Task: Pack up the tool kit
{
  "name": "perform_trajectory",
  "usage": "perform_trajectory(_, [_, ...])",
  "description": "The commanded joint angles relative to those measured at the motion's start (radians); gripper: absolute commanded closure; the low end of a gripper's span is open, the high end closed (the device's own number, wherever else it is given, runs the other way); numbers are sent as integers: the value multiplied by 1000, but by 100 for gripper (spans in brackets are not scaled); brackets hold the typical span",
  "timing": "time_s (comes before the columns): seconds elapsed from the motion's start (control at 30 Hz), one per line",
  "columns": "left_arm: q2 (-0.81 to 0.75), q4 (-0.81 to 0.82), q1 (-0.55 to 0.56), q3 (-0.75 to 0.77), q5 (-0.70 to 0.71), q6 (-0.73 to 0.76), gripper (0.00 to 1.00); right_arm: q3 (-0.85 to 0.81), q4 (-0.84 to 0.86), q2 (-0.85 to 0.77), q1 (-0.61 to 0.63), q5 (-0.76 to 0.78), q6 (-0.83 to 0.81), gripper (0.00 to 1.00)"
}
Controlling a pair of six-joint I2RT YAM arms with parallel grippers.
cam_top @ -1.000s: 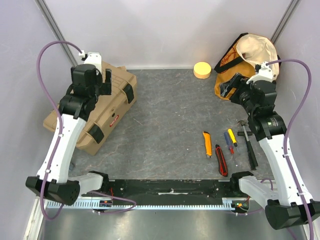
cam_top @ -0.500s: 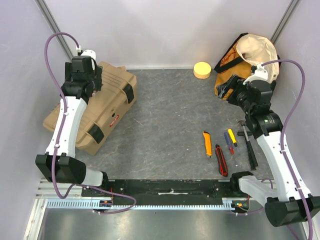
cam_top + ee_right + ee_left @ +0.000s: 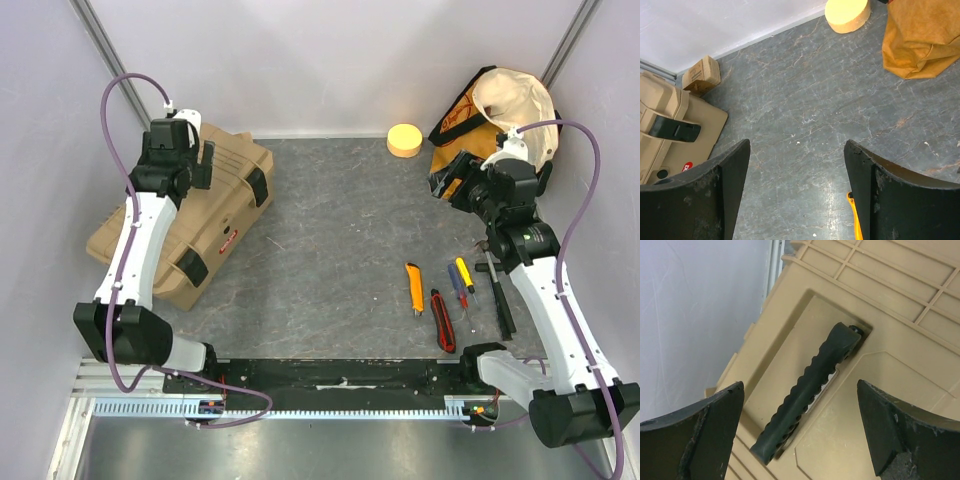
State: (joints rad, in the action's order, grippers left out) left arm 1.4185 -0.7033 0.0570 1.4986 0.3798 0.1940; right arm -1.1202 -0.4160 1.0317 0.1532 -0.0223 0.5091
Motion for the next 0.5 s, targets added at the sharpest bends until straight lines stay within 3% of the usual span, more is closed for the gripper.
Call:
perform_trajectory(0.0, [23,33,-25,-8,-33,45,1,-9,36,16,-1,-30,19,18])
perform_trajectory(0.17, [48,44,-26,-11,-19,51,8,-4,33,16,-1,-39,34,18])
perform_trajectory(0.3, [60,41,-28,-5,-34,65,23,2,37,16,-1,-38,43,18])
perform_trajectory(0.47, [42,33,-25,0,-159,76,45,0,39,19,-3,-38,51,18])
